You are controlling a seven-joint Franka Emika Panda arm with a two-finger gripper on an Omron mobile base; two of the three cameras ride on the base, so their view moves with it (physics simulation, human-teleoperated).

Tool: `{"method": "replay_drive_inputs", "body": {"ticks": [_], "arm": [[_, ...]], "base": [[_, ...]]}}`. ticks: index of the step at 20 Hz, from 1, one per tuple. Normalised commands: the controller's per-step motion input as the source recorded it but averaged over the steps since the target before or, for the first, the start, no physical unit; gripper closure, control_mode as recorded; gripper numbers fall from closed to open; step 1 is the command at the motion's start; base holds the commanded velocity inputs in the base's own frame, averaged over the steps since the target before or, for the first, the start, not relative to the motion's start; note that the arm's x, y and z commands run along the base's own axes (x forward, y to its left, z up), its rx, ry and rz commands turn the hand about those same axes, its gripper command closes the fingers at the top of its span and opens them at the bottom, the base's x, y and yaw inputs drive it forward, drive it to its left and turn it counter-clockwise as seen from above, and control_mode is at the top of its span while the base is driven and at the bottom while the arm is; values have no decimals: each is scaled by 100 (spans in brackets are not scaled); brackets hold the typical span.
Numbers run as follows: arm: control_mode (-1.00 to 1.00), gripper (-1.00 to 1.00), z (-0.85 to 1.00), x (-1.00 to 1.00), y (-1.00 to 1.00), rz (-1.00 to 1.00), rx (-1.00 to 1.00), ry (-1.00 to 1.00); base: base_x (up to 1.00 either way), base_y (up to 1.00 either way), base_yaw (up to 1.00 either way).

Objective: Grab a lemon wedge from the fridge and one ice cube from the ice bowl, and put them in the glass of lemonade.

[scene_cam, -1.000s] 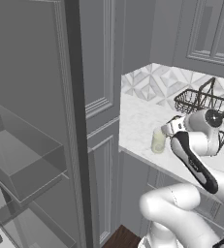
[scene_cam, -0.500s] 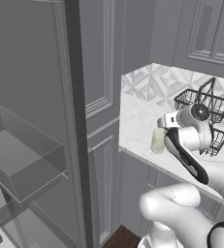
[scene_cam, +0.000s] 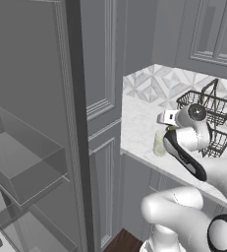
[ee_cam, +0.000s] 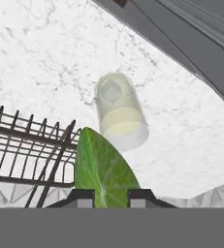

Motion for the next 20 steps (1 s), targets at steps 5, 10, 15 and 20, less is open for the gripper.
{"method": "replay_drive_inputs", "body": {"ticks": [5,10,15,20], "arm": [[-100,100,0,20,3,-10,19,-3],[-100,100,-13,38,2,-3,12,-11],[-100,100,-21,34,0,0,1,-10],[-100,100,-17,8,3,-1,0,-5]], "base": [[0,0,0],[0,0,0],[0,0,0],[0,0,0]]}}
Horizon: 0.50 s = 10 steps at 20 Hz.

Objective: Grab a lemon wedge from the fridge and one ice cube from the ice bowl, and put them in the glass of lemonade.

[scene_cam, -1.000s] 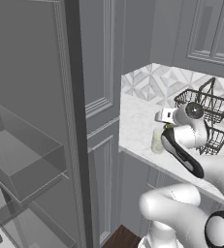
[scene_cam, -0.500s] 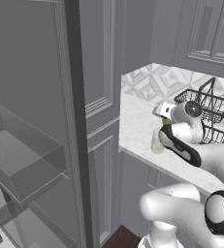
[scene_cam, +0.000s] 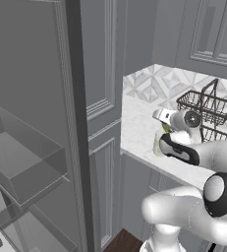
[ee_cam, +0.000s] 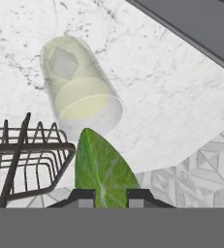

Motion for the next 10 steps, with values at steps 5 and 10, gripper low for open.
{"method": "replay_drive_inputs", "body": {"ticks": [5,10], "arm": [[-100,100,0,0,1,-4,0,0],[-100,100,0,2,0,-5,0,0]], "base": [[0,0,0],[0,0,0]]}}
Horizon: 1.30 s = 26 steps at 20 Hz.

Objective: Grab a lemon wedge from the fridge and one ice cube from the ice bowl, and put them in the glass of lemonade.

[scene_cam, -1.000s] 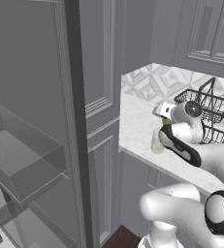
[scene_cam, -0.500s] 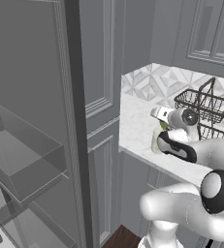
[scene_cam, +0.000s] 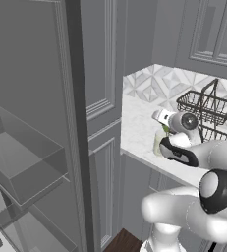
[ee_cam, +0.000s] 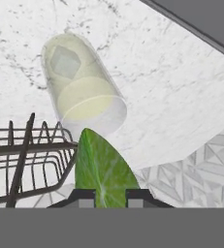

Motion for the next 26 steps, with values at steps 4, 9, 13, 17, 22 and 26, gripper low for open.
{"method": "replay_drive_inputs", "body": {"ticks": [4,9,13,17,22,26], "arm": [[-100,100,0,14,2,-4,0,0],[-100,100,0,16,4,-3,0,2],[-100,100,0,2,0,-2,0,1],[-100,100,-2,8,0,-2,0,0],[-100,100,-7,17,0,-2,0,0],[-100,100,-19,12,0,0,0,0]], "base": [[0,0,0],[0,0,0],[0,0,0],[0,0,0],[0,0,0],[0,0,0]]}}
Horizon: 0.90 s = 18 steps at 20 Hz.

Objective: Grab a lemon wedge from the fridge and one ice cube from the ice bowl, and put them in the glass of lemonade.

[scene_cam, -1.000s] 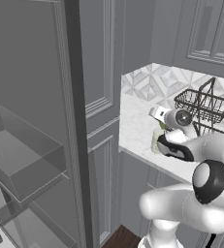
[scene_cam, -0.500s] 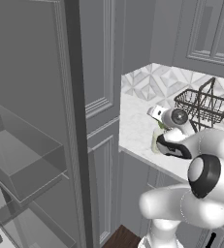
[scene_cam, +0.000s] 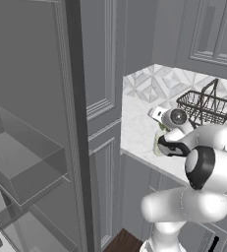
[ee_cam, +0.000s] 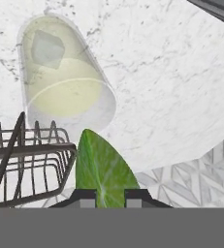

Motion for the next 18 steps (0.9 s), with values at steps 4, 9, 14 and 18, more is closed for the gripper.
{"method": "replay_drive_inputs", "body": {"ticks": [4,9,14,18], "arm": [[-100,100,-25,1,0,0,0,0],[-100,100,-24,3,0,0,0,0],[-100,100,-19,15,0,0,0,0],[-100,100,-24,19,2,0,0,0]], "base": [[0,0,0],[0,0,0],[0,0,0],[0,0,0]]}}
